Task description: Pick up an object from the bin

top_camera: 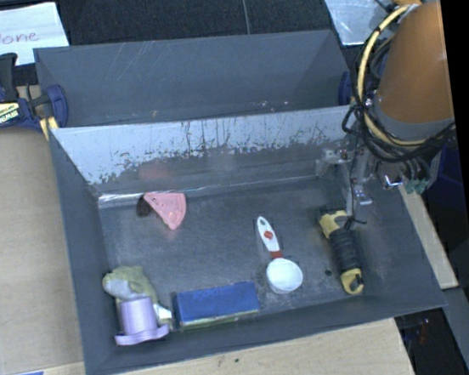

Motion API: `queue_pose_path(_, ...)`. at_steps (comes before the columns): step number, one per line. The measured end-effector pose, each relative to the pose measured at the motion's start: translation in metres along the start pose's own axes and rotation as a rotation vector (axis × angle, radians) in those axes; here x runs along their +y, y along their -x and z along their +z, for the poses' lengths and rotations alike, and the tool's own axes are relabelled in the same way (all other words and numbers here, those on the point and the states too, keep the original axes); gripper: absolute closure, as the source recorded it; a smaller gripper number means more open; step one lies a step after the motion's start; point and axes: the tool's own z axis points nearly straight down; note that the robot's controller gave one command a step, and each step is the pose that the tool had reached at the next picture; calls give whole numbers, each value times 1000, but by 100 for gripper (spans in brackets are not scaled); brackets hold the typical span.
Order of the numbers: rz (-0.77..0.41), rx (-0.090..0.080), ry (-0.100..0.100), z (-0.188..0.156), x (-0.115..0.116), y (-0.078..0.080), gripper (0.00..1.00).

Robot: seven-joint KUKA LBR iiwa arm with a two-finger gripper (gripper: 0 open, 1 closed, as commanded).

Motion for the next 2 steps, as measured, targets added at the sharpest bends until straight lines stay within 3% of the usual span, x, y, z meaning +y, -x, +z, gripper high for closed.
queue_pose_path(1, -3, -8, -1, -4, 1, 1, 0)
queue_pose_path(2, -297, -11, -3, 101, 38, -32, 0)
